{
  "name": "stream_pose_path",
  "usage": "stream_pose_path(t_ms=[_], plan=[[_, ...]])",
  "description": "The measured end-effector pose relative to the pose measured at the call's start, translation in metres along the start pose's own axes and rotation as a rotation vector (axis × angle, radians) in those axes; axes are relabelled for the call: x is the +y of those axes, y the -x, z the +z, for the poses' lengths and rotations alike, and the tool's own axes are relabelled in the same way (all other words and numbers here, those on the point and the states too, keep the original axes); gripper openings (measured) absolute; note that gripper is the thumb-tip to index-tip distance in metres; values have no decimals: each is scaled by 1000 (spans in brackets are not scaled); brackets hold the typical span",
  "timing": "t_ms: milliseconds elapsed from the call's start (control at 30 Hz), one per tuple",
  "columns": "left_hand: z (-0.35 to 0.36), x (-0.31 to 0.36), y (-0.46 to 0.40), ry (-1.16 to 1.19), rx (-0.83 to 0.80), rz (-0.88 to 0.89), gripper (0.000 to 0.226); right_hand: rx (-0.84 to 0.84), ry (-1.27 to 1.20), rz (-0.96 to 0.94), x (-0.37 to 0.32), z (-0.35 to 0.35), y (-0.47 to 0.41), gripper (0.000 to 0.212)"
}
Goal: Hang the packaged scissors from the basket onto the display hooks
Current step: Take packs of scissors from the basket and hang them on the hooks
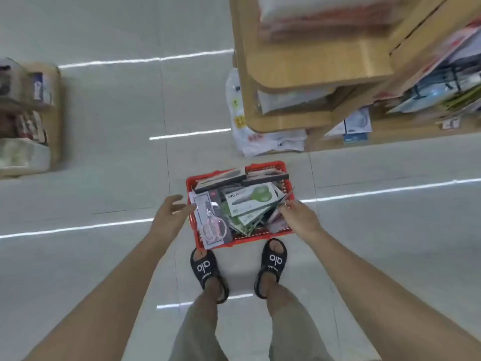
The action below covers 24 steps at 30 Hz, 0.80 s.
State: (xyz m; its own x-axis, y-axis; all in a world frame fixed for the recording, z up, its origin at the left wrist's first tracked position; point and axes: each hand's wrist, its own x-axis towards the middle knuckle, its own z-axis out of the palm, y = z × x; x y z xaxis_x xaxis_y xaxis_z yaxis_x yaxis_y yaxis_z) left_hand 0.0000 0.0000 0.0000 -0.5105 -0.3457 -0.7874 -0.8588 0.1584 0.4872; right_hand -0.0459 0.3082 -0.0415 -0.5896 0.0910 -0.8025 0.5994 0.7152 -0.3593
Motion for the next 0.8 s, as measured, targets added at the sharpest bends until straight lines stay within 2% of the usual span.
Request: stream_pose_path(t_ms=[200, 300, 400, 467, 567, 667, 800], plan=[[56, -49, -144, 40, 84, -4, 56, 324, -57, 53, 48, 34, -147, 37], [78, -80, -201, 25, 126, -51, 79, 459, -117, 120, 72, 41, -204, 47], [98, -102, -244, 30, 153, -131, 102, 345, -184, 236, 91, 50, -250, 62], [108, -116, -260, 18, 160, -177, 109, 242, -338, 334, 98, 61, -266, 76], [117, -130, -278, -132, 190, -188, 114, 192, -410, 386, 99, 72, -285, 82], [117, -143, -291, -211, 237, -181, 118, 195, -417, 401, 98, 72, -302, 99], [116, -155, -302, -241, 268, -183, 110, 171, -586, 437, 103, 71, -315, 94]])
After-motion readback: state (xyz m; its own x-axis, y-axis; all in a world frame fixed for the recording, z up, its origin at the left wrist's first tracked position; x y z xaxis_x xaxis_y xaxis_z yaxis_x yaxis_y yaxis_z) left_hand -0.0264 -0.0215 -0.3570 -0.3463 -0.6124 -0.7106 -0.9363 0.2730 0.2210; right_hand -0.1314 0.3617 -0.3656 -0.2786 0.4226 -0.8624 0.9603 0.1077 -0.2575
